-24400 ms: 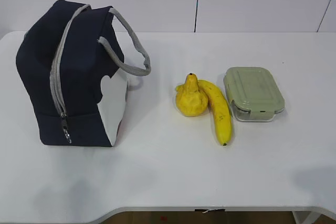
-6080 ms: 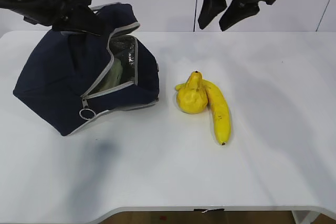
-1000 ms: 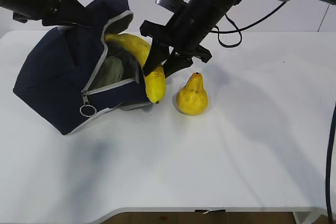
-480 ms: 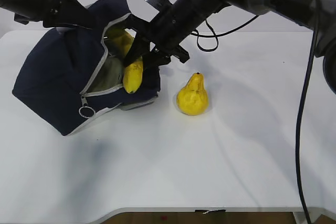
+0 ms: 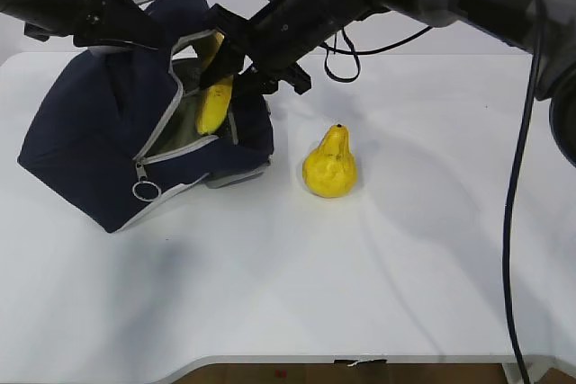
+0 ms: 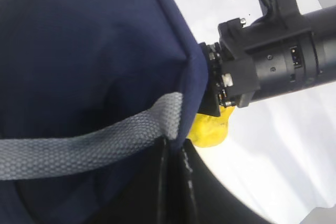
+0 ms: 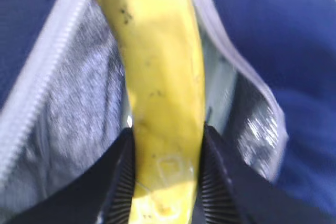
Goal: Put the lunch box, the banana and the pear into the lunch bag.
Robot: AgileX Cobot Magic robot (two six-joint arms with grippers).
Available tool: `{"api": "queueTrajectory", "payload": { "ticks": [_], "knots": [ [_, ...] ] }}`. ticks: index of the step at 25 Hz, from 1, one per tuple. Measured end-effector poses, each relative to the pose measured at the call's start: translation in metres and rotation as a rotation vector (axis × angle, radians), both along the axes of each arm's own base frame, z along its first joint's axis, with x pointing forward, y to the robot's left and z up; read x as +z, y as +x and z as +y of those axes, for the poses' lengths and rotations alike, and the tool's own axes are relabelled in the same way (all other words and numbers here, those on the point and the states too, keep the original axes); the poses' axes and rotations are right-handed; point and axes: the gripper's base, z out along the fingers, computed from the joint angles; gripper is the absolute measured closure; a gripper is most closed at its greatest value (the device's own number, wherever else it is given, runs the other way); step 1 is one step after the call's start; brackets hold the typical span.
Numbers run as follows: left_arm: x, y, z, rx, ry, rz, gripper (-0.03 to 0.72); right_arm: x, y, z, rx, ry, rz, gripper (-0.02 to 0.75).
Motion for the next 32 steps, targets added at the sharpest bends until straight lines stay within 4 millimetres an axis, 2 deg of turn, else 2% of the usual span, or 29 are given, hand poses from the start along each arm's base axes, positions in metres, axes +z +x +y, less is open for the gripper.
{"api": "queueTrajectory", "payload": {
  "ticks": [12, 15, 18, 20, 22, 26, 32],
  "knots": [
    [0.0, 0.0, 0.0, 0.0, 0.001, -0.001, 0.692, -0.02, 0.002, 0.023, -0.041, 0.078, 0.025, 0.438],
    [0.0, 0.0, 0.0, 0.0, 0.001, -0.001, 0.692, -0.02, 0.002, 0.023, -0.043, 0.08, 0.024, 0.371],
    [0.0, 0.0, 0.0, 0.0, -0.001, -0.001, 0.692, -0.02, 0.002, 0.023, -0.044, 0.084, 0.026, 0.253],
    [0.0, 0.0, 0.0, 0.0, -0.001, -0.001, 0.692, -0.02, 0.001, 0.024, -0.039, 0.086, 0.026, 0.2],
    [0.0, 0.0, 0.0, 0.0, -0.001, -0.001, 0.692, -0.019, 0.0, 0.024, -0.019, 0.083, 0.027, 0.183],
    [0.0, 0.0, 0.0, -0.001, 0.0, -0.002, 0.692, -0.015, -0.005, 0.023, 0.067, 0.066, 0.018, 0.172],
    [0.0, 0.0, 0.001, 0.002, 0.002, -0.004, 0.692, 0.01, -0.007, 0.012, 0.193, 0.02, -0.052, 0.18]
  ]
}}
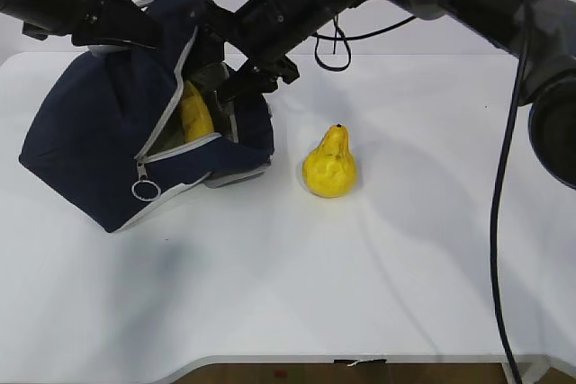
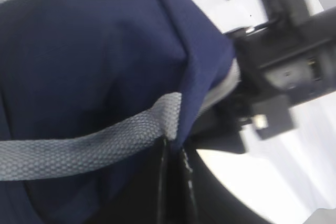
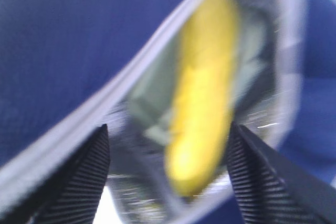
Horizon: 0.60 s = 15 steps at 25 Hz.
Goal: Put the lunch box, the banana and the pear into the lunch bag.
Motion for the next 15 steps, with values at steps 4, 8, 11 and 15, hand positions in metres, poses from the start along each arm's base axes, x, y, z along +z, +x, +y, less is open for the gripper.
{"api": "queueTrajectory", "payload": {
  "ticks": [4, 8, 11, 15],
  "knots": [
    [0.0, 0.0, 0.0, 0.001, 0.001, -0.003, 0.692, 0.016, 0.003, -0.012, 0.018, -0.065, -0.078, 0.183],
    [0.0, 0.0, 0.0, 0.001, 0.001, -0.003, 0.692, 0.027, 0.006, -0.018, 0.014, -0.135, -0.155, 0.188],
    [0.0, 0.0, 0.0, 0.002, 0.003, -0.004, 0.692, 0.032, 0.006, -0.02, 0.008, -0.149, -0.18, 0.194],
    [0.0, 0.0, 0.0, 0.002, 0.003, -0.004, 0.692, 0.034, 0.008, -0.026, -0.029, -0.213, -0.184, 0.204]
  ]
}}
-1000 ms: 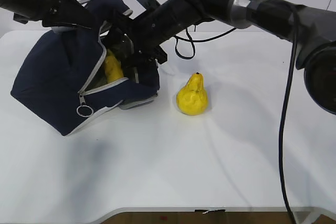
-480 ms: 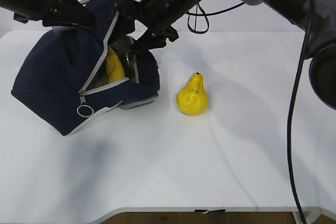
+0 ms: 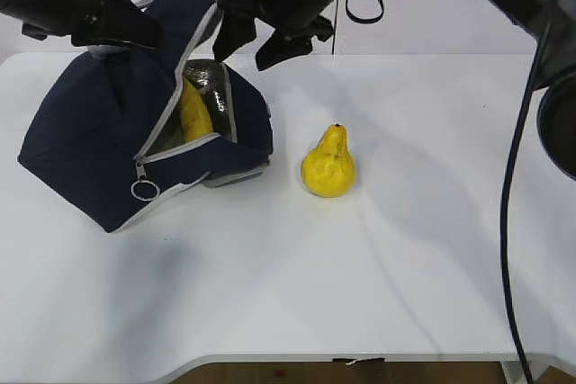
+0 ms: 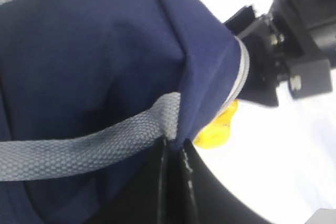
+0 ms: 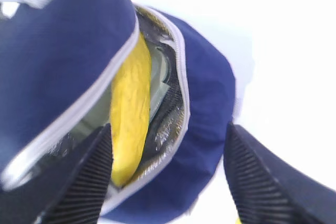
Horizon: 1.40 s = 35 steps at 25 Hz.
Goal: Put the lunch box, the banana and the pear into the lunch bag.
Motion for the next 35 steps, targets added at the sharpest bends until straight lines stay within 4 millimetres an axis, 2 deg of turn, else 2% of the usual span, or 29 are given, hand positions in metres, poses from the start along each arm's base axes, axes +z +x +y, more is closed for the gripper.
{"api": "queueTrajectory", "payload": {
  "ticks": [3, 8, 11, 15, 18, 22, 29, 35],
  "knots": [
    [0.0, 0.0, 0.0, 0.0, 0.002, 0.0, 0.692, 0.012, -0.001, -0.008, -0.043, -0.066, -0.044, 0.211],
    [0.0, 0.0, 0.0, -0.001, 0.003, -0.001, 0.692, 0.057, -0.02, -0.023, -0.079, -0.111, -0.117, 0.213],
    [-0.001, 0.0, 0.001, -0.004, 0.014, -0.003, 0.692, 0.067, -0.038, -0.032, -0.084, -0.149, -0.096, 0.214],
    [-0.001, 0.0, 0.001, -0.007, 0.027, -0.005, 0.692, 0.069, -0.062, -0.051, -0.098, -0.271, -0.07, 0.214],
    [-0.001, 0.0, 0.001, -0.007, 0.027, -0.005, 0.692, 0.067, -0.079, -0.062, -0.1, -0.327, -0.041, 0.215],
    [-0.001, 0.0, 0.001, -0.009, 0.027, -0.004, 0.692, 0.05, -0.088, -0.067, -0.09, -0.365, 0.022, 0.216],
    [-0.002, -0.002, 0.0, -0.027, 0.025, 0.012, 0.692, 0.015, -0.078, -0.063, -0.077, -0.406, 0.097, 0.216],
    [-0.002, -0.003, 0.0, -0.03, 0.025, 0.015, 0.692, -0.007, -0.066, -0.06, -0.084, -0.425, 0.101, 0.216]
  ]
}}
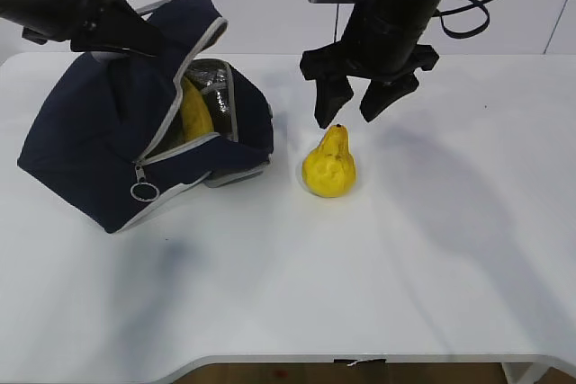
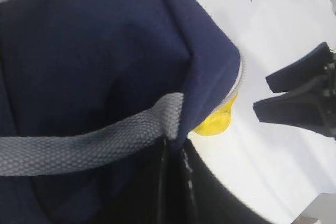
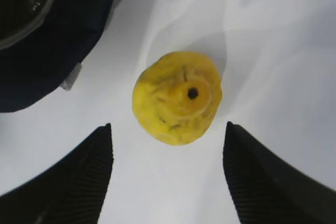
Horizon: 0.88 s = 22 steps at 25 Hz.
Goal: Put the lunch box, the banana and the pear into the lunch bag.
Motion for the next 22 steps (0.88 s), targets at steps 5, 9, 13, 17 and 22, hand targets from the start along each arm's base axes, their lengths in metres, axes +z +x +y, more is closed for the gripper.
{"api": "queueTrajectory", "payload": {
  "ticks": [5, 9, 13, 17, 22],
  "knots": [
    [0.0, 0.0, 0.0, -0.001, 0.0, 0.001, 0.692, -0.012, 0.01, 0.002, -0.008, -0.007, -0.038, 0.216],
    [0.0, 0.0, 0.0, -0.001, 0.0, 0.001, 0.692, -0.021, 0.015, 0.002, -0.007, -0.029, -0.047, 0.216],
    [0.0, 0.0, 0.0, -0.001, 0.0, 0.001, 0.692, -0.025, 0.017, 0.001, -0.005, -0.045, -0.056, 0.216],
    [0.0, 0.0, 0.0, -0.002, 0.0, 0.002, 0.692, -0.028, 0.019, 0.001, -0.007, -0.044, -0.058, 0.224],
    [0.0, 0.0, 0.0, -0.002, 0.0, 0.002, 0.692, -0.031, 0.021, 0.002, -0.018, -0.039, -0.063, 0.226]
  ]
}}
